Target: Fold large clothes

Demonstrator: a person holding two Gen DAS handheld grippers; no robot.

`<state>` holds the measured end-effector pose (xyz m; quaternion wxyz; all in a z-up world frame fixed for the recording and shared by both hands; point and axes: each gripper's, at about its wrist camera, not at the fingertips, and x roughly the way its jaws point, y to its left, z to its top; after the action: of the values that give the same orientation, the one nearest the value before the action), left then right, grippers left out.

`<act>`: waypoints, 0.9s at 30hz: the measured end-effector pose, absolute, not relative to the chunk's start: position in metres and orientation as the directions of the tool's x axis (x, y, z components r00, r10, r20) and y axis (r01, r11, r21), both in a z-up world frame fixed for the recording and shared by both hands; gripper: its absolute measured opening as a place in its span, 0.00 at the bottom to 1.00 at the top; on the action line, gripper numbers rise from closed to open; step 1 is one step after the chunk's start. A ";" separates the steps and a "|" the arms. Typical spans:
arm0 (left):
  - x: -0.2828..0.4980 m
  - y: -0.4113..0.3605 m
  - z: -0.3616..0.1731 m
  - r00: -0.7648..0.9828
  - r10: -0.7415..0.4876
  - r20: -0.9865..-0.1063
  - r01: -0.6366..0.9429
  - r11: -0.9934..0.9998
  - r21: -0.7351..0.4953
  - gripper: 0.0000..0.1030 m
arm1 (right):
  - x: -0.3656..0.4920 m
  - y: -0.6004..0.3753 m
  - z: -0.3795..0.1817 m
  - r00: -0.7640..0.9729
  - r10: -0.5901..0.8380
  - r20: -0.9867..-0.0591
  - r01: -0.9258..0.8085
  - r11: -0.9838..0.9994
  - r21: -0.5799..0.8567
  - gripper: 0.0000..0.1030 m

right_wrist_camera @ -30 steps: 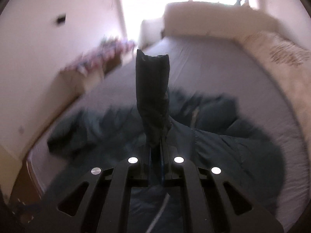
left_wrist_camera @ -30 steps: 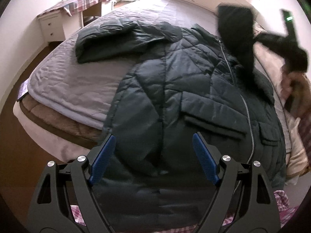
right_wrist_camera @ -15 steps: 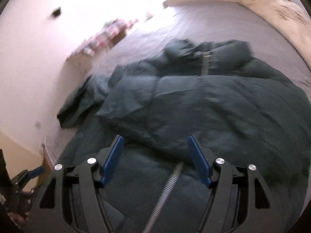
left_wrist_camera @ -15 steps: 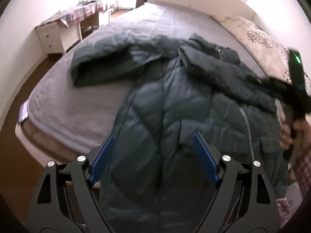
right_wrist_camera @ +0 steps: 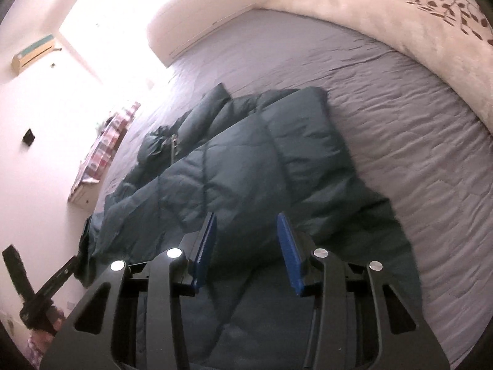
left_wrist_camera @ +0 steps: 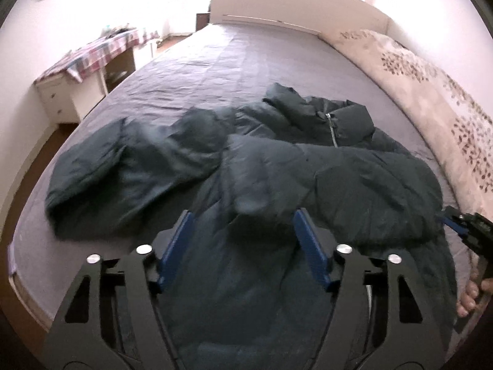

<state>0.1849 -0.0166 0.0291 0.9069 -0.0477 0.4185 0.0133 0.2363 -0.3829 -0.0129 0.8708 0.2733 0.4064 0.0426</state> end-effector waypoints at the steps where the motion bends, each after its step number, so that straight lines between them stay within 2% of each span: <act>1: 0.193 -0.021 0.026 0.642 -0.003 -0.766 -0.065 0.996 -0.059 0.61 | 0.237 -0.385 -0.014 0.662 0.297 -0.688 0.149 0.848 0.509 0.42; 8: 0.230 -0.027 -0.024 0.511 0.018 -0.859 -0.126 0.990 -0.055 0.59 | 0.260 -0.373 -0.053 0.530 0.247 -0.811 0.166 0.908 0.384 0.42; 14: 0.228 -0.032 -0.027 0.512 0.041 -0.858 -0.115 0.993 -0.021 0.61 | 0.262 -0.358 -0.049 0.519 0.180 -0.835 0.152 0.942 0.298 0.42; 17: 0.215 -0.026 -0.014 0.546 0.016 -0.838 -0.084 0.996 -0.036 0.62 | 0.247 -0.354 -0.036 0.555 0.179 -0.812 0.146 0.941 0.307 0.42; 19: 0.201 -0.016 -0.002 0.582 0.029 -0.813 -0.070 0.997 -0.015 0.68 | 0.230 -0.343 -0.029 0.572 0.192 -0.797 0.112 0.945 0.309 0.42; 27: 0.152 0.066 0.029 0.700 0.275 -0.659 -0.143 0.958 0.248 0.84 | 0.177 -0.284 -0.025 0.522 0.248 -0.816 -0.078 0.967 0.244 0.42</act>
<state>0.1521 0.0658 0.0290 0.9176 0.0891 0.3703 0.1140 0.1766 -0.2843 -0.0252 0.8678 0.0887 0.4797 0.0941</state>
